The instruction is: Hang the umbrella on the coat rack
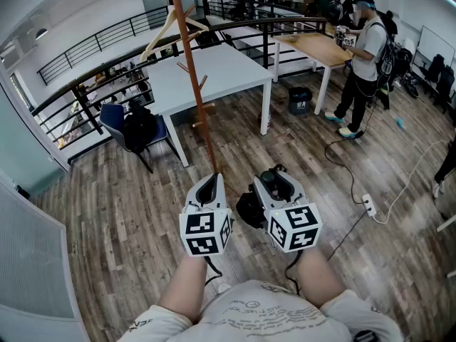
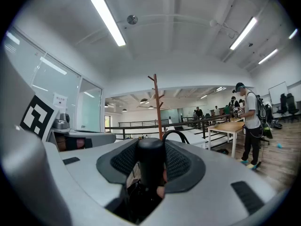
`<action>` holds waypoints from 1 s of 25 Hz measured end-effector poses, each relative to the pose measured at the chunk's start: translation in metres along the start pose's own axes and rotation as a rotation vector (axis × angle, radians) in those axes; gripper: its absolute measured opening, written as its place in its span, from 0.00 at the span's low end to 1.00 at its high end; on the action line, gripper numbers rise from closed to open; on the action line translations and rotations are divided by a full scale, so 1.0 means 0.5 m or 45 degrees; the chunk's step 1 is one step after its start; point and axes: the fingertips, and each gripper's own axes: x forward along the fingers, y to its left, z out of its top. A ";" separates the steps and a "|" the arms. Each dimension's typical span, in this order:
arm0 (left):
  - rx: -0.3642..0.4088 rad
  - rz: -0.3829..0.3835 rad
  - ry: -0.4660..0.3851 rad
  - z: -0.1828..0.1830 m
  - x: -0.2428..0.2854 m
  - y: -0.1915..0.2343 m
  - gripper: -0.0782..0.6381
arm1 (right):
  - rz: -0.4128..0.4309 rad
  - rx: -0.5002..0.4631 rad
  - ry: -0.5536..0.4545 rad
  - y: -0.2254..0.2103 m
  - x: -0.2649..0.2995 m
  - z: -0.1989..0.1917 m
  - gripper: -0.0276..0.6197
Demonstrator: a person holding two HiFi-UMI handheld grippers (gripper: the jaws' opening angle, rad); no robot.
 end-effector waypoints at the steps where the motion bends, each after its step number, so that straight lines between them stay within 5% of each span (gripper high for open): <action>1: -0.001 0.004 0.004 0.000 -0.005 -0.005 0.11 | 0.007 -0.002 0.001 0.000 -0.004 0.003 0.30; 9: -0.058 0.036 0.068 -0.033 -0.027 0.040 0.11 | 0.041 0.083 -0.022 0.031 0.007 -0.002 0.30; 25: -0.070 0.100 0.036 -0.051 -0.056 0.296 0.11 | 0.083 0.003 -0.027 0.210 0.195 -0.004 0.30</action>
